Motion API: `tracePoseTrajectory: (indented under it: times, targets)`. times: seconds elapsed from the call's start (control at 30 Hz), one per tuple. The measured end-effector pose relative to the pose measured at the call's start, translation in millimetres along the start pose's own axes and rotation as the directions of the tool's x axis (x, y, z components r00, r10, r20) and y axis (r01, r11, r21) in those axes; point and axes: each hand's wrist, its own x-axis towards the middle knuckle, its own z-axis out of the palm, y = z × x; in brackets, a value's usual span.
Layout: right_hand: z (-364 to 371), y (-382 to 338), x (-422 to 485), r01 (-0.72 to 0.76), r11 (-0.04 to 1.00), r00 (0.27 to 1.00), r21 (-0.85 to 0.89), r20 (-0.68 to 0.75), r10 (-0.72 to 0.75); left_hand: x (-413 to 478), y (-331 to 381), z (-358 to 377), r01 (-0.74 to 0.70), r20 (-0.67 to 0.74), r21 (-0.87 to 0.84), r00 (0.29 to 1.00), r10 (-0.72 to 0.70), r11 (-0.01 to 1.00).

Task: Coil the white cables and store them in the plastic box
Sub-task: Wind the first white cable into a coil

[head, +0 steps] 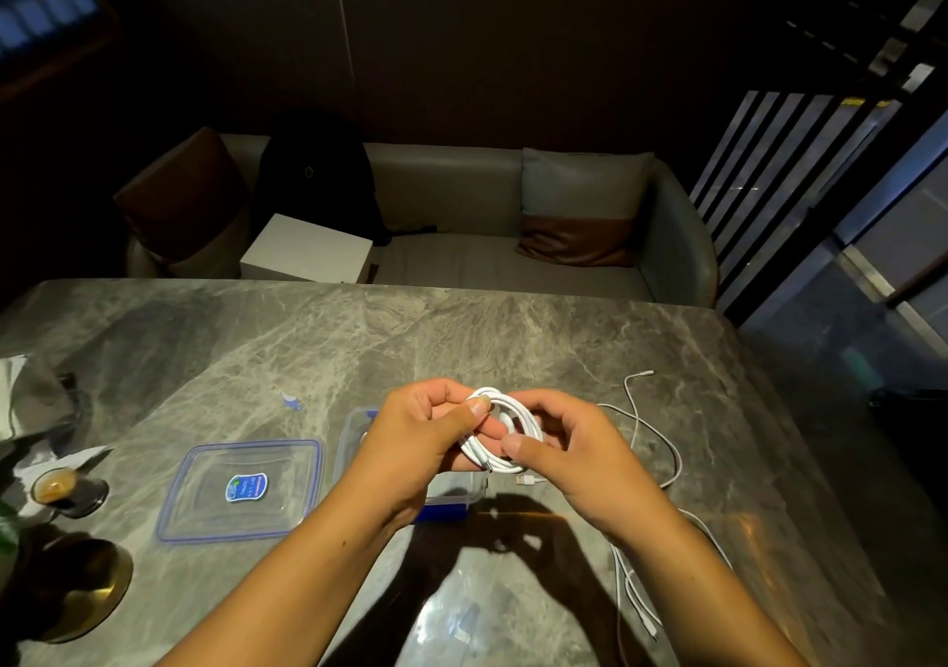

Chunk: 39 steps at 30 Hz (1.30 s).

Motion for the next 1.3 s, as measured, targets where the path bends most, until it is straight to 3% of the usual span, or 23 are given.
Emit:
tracePoseTrajectory:
  times: [0.13, 0.33, 0.63, 0.7, 0.9, 1.03, 1.13, 1.3]
  targets:
    - [-8, 3, -2, -0.037, 0.985, 0.999, 0.168, 0.023, 0.034, 3, -1, -2, 0.020, -0.036, 0.022, 0.999, -0.019, 1.000]
    - [-3, 11, -3, -0.058, 0.968, 0.998, 0.242, 0.038, 0.051, 1, -7, 4, 0.048, -0.012, 0.023, 0.999, -0.048, 0.999]
    - [4, 8, -8, 0.119, 0.987, 0.973, -0.109, -0.185, -0.138, -1, -14, 5, 0.073, 0.029, 0.003, 0.997, -0.073, 0.997]
    - [6, 8, -7, 0.150, 0.982, 0.955, -0.115, -0.241, -0.174, -1, -16, 7, 0.069, 0.037, 0.022, 0.997, -0.070, 0.997]
    - [6, 1, -4, 0.054, 0.965, 0.939, 0.257, -0.341, 0.039, 1, -16, 5, -0.017, 0.065, 0.053, 0.998, 0.014, 0.998]
    - [2, -7, -5, -0.044, 0.792, 0.937, 0.609, -0.251, 0.245, 5, -14, -6, -0.025, 0.103, 0.020, 0.994, 0.023, 0.999]
    - [4, -6, -5, -0.069, 0.735, 0.939, 0.675, -0.205, 0.276, 3, -17, -9, -0.013, 0.114, -0.017, 0.993, 0.015, 1.000]
    - [2, 3, -2, -0.119, 0.743, 0.934, 0.659, -0.181, 0.309, 3, -21, -11, -0.052, 0.060, 0.010, 0.997, 0.052, 0.999]
